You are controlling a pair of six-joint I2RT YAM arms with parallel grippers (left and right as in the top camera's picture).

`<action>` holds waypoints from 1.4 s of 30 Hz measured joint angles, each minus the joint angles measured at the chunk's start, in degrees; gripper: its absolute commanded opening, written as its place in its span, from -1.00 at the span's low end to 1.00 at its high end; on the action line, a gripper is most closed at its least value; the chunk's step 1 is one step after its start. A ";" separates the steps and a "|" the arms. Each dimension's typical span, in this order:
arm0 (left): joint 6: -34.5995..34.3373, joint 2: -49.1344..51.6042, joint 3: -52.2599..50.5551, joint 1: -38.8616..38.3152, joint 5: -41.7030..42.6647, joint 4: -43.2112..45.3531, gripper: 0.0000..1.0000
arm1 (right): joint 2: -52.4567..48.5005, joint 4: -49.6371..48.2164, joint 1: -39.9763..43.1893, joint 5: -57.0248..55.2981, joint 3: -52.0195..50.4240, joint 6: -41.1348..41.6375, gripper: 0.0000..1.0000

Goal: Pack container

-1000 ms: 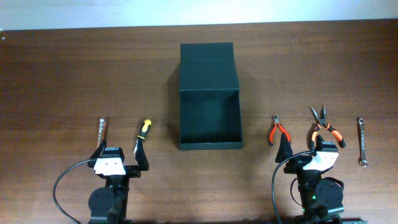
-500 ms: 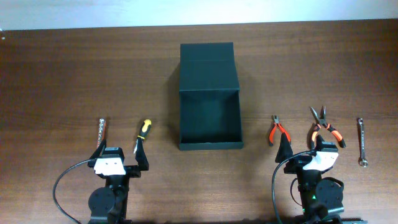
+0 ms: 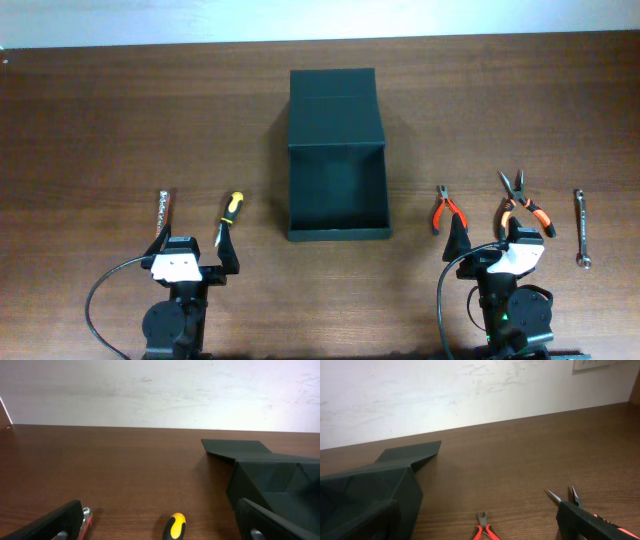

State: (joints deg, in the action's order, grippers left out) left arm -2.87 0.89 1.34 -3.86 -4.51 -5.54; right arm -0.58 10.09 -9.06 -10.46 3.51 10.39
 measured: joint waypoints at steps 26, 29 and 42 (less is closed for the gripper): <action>-1.14 0.00 -0.02 0.00 0.15 1.88 0.99 | -0.50 0.46 0.00 4.35 0.00 2.29 0.98; -2.21 0.09 0.57 0.00 1.31 -0.52 0.99 | -1.99 3.93 0.00 6.29 1.22 3.04 0.98; -3.21 28.79 33.83 0.00 4.59 -29.27 0.98 | -37.00 37.77 0.00 8.41 41.09 3.26 0.98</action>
State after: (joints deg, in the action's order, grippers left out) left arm -6.09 29.67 35.18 -3.86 0.08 -34.81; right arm -37.58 47.86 -9.06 -2.04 44.60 13.65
